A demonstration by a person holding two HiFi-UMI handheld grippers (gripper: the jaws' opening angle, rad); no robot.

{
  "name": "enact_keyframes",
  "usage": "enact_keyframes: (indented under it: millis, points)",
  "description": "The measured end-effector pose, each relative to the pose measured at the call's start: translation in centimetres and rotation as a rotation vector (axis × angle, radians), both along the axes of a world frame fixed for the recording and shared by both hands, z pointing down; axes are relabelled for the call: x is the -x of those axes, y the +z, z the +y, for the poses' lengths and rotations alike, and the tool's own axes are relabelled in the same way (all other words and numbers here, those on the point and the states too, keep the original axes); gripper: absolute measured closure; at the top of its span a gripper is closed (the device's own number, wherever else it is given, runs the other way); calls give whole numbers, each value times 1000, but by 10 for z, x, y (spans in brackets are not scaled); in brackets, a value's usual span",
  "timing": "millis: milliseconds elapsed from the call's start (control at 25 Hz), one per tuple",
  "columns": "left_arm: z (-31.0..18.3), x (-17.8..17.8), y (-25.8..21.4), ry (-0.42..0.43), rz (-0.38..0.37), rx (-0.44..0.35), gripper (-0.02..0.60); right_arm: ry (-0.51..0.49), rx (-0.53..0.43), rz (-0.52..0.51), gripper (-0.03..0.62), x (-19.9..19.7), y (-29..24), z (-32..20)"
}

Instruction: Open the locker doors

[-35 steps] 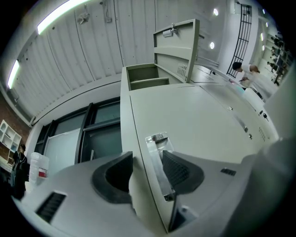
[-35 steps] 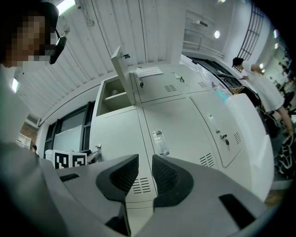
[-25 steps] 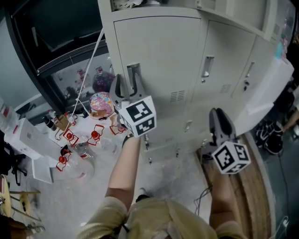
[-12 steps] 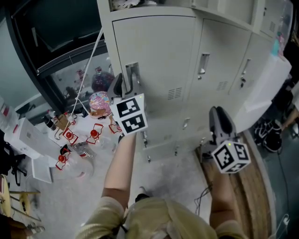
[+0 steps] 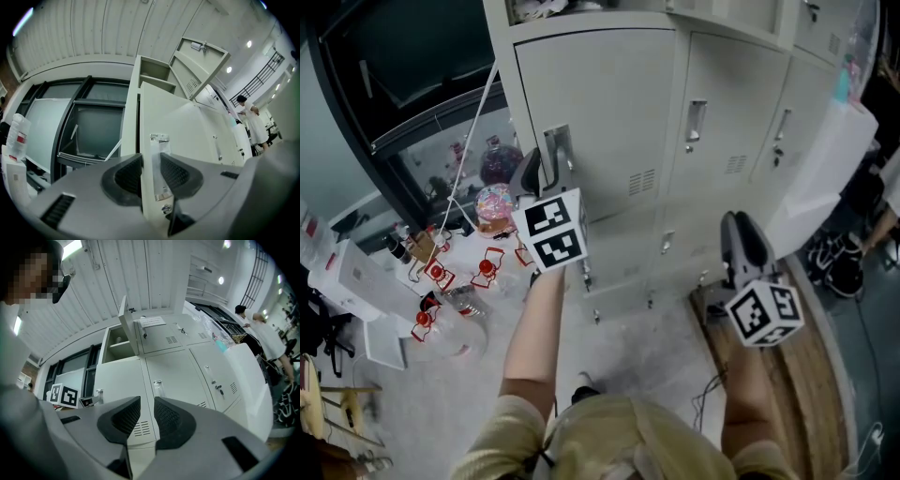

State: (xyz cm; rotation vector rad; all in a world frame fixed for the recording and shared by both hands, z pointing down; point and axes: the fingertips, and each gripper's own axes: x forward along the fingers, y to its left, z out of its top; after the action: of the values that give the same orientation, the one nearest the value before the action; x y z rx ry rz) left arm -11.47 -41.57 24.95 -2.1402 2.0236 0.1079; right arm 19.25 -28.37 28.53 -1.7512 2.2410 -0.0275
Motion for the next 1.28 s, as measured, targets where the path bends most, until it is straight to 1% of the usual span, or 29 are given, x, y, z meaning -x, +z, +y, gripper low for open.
enact_keyframes:
  millis: [80,240,680,1000,1280]
  points:
    - [5,-3,0,11,-7,-1,460,0,-2,3,507,0,-1,3]
    - [17,-8,1,45,-12,10,460,-4,-1,-43,507,-1,9,6]
    - [54,-27,-2,131,-50,-14,488,-48,1,-56,507,25,17,9]
    - [82,-48,0,171,-108,-51,488,-56,-2,-64,507,34,18,15]
    - [105,-72,0,217,-158,-79,488,-39,-9,-66,507,32,16,26]
